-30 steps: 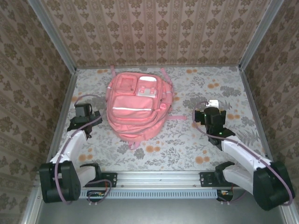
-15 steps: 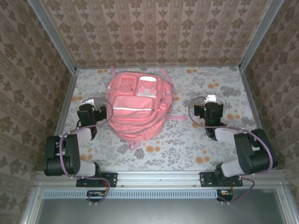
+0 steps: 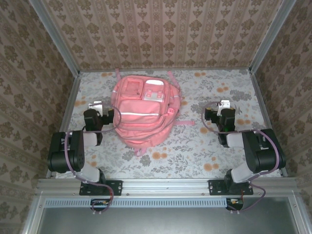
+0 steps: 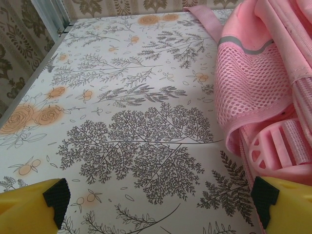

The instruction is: Pack books, pencil case, and school supplies into a backpack

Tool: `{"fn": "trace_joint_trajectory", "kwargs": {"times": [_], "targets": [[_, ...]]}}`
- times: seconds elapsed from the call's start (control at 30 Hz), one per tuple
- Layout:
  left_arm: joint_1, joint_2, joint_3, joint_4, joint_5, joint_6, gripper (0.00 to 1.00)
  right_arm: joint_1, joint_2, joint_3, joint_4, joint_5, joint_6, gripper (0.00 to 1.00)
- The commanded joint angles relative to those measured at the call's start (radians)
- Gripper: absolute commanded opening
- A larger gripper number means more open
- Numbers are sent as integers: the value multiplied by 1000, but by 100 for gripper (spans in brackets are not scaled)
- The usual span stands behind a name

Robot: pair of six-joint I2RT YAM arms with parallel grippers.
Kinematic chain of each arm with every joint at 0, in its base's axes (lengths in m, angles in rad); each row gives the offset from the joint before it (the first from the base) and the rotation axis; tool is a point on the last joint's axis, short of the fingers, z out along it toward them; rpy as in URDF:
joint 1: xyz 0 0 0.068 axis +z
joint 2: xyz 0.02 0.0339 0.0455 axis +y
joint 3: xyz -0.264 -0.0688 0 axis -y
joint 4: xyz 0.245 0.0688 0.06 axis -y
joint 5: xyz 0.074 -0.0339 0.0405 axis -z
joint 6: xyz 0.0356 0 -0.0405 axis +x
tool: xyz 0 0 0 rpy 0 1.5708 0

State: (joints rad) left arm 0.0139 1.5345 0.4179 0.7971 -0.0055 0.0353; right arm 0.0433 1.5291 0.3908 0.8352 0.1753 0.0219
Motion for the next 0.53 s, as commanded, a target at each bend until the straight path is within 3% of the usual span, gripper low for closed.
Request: {"fn": "trace_joint_trajectory", "kwargs": {"times": [0.0, 0.5], "targets": [[-14, 2, -8, 45, 52, 18, 100, -6, 2, 9, 36, -31, 16, 100], [-22, 2, -8, 46, 34, 23, 100, -8, 0, 8, 38, -32, 16, 100]]}}
